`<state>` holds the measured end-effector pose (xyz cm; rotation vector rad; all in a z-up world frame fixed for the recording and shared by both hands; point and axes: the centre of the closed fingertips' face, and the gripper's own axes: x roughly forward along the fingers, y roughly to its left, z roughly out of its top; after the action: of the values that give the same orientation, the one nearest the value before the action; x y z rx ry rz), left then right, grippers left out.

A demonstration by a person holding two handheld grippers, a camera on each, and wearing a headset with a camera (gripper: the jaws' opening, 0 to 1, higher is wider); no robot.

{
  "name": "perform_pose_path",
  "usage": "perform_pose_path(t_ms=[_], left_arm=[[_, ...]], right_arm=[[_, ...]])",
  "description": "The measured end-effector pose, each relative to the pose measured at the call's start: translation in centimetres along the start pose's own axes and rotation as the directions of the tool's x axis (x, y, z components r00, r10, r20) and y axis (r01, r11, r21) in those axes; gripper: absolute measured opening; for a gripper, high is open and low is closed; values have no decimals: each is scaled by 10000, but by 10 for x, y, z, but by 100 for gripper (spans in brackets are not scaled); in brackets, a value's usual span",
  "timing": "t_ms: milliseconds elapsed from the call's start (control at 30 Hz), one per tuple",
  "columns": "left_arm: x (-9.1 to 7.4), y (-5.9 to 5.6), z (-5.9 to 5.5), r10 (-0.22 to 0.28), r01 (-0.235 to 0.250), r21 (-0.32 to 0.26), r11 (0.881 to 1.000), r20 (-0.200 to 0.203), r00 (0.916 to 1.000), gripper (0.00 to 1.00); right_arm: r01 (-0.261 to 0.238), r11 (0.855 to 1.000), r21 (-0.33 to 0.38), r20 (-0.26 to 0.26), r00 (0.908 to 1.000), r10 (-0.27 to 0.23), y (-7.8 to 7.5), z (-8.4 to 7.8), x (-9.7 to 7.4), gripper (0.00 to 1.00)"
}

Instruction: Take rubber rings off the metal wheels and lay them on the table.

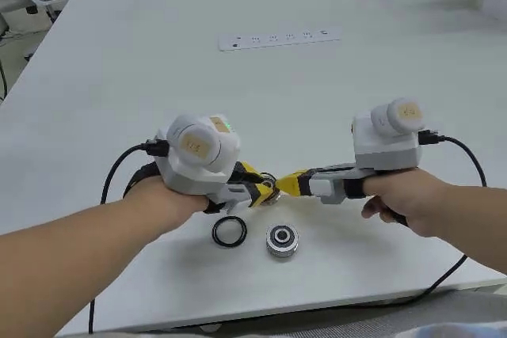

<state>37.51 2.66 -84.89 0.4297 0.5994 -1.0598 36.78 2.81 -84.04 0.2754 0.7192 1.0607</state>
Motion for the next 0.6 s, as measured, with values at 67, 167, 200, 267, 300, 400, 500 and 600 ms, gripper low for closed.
perform_pose_path(t_ms=[67, 167, 200, 267, 300, 400, 500, 600], left_arm=[[-1, 0, 0, -18, 18, 44, 10000, -24, 10000, 15], [-3, -1, 0, -109, 109, 8, 9999, -8, 9999, 16], [-4, -1, 0, -100, 100, -2, 9999, 0, 9999, 17], [-8, -2, 2, -148, 148, 27, 9999, 55, 9999, 18], [-9, -3, 3, -149, 149, 15, 9999, 80, 9999, 19], [-14, -5, 4, -236, 234, 104, 9997, 125, 9996, 22], [-19, -7, 6, -324, 319, 240, 9992, 195, 9993, 24], [-25, -8, 10, -342, 331, 303, 9990, 358, 9988, 27]], right_arm=[[2, 10000, -3, 7, 10000, -2, 0, 1, 0, 0], [-22, 10000, 56, 35, 10000, 22, 0, 2, 0, 0], [-22, 10000, 39, 31, 10000, 22, 1, 2, -1, 0], [-44, 10000, 18, 30, 10000, 44, 2, 2, -1, 0], [-40, 10000, 22, 32, 10000, 39, 2, 2, -1, 0], [-31, 10000, 47, 43, 10000, 30, 2, 3, -1, 0], [-72, 10000, 57, 87, 9999, 71, 5, 5, -3, 0], [-105, 9999, 32, 101, 9999, 105, 7, 7, -4, 0]])
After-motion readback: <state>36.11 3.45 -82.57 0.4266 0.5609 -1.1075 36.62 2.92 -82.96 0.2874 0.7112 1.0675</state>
